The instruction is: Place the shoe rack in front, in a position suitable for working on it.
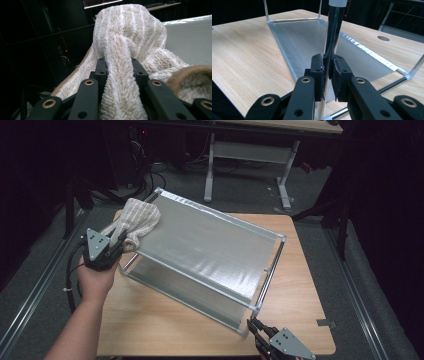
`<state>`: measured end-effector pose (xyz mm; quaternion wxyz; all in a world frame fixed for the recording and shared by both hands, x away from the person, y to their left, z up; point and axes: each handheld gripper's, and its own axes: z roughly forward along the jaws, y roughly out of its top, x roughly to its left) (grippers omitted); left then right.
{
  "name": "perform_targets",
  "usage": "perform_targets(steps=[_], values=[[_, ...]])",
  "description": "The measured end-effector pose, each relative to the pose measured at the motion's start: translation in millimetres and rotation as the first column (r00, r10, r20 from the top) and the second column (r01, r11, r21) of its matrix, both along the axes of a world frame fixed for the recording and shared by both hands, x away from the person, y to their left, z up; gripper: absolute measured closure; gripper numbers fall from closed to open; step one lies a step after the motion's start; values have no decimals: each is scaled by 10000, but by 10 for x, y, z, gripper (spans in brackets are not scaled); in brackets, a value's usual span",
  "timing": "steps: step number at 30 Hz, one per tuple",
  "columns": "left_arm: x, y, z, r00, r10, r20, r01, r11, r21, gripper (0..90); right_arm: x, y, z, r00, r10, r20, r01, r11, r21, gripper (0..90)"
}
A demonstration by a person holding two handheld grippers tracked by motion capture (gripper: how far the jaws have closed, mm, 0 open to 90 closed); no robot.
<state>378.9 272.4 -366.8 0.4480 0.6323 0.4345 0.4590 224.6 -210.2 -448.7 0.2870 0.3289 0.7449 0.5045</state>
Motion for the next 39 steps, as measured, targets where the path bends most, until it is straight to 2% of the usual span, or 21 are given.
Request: perform_targets(steps=[5,8,10,11,15,19,21,22,23,25,26,27,28,29,33,34,35,36,37,38,39], values=[[-27,-34,-19,9999,-105,56,107,9996,-253,733,-1,-1,-2,10000,-16,33,16,10000,-26,801],[-64,-114,-25,9993,-368,96,371,9988,-306,735,-2,-1,-3,10000,-38,24,38,10000,-8,801],[-115,-247,-35,9973,-713,153,717,9969,-317,736,-2,0,-3,10000,-51,25,51,10000,2,801],[-115,-247,-35,9973,-713,153,717,9969,-317,736,-3,1,-3,10000,-54,20,54,10000,1,801],[-195,-466,-38,9935,-1127,167,1131,9932,-281,738,-2,0,-2,10000,-49,34,49,10000,-16,801],[-296,-746,-31,9854,-1697,127,1699,9853,-155,738,-2,0,-3,10000,-43,40,43,10000,-21,801],[-356,-905,-33,9783,-2065,151,2067,9784,-93,739,-2,-1,-3,10000,-39,40,39,10000,-23,801],[-416,-1072,-37,9684,-2489,165,2491,9684,-140,739,-1,-1,-2,10000,-21,34,21,10000,-19,801],[-416,-1072,-37,9684,-2489,165,2491,9684,-140,739,-1,-1,-2,10000,-21,34,21,10000,-19,801],[-473,-1235,-40,9568,-2901,187,2903,9569,-75,739,-1,-2,-1,10000,-18,29,18,10000,-25,801],[-529,-1394,-40,9460,-3236,193,3237,9462,-14,739,-2,-2,-1,10000,-14,24,14,10000,-35,801],[-554,-1465,-39,9406,-3388,203,3388,9408,40,739,-2,-1,-1,10000,-22,16,22,10000,-20,801],[-579,-1536,-39,9352,-3536,214,3536,9354,35,739,-1,-2,-1,10000,1,20,-1,10000,-28,801],[-579,-1536,-39,9352,-3536,214,3536,9354,35,739,-1,-2,-1,10000,1,20,-1,10000,-28,801],[-689,-1790,-46,9167,-3984,305,3984,9172,63,739,-1,-3,-1,10000,1,32,-1,10000,-49,801],[-746,-1901,-57,9076,-4181,396,4184,9083,2,740,-2,-3,-1,10000,-1,16,1,10000,-34,801],[-746,-1901,-57,9076,-4181,396,4184,9083,2,740,-2,-3,-1,10000,-1,16,1,10000,-34,801],[-772,-1952,-63,9029,-4276,438,4281,9038,-20,740,-2,-4,-1,10000,6,21,-6,10000,-39,801],[-797,-2002,-66,8977,-4382,458,4388,8986,-45,740,-2,-4,-1,10000,9,20,-9,10000,-39,801],[-847,-2102,-67,8866,-4598,500,4605,8876,-34,740,-4,-5,-2,10000,9,24,-9,10000,-26,801],[-874,-2153,-67,8808,-4707,510,4715,8819,-37,740,-5,-5,-2,10000,10,23,-10,10000,-29,801]])
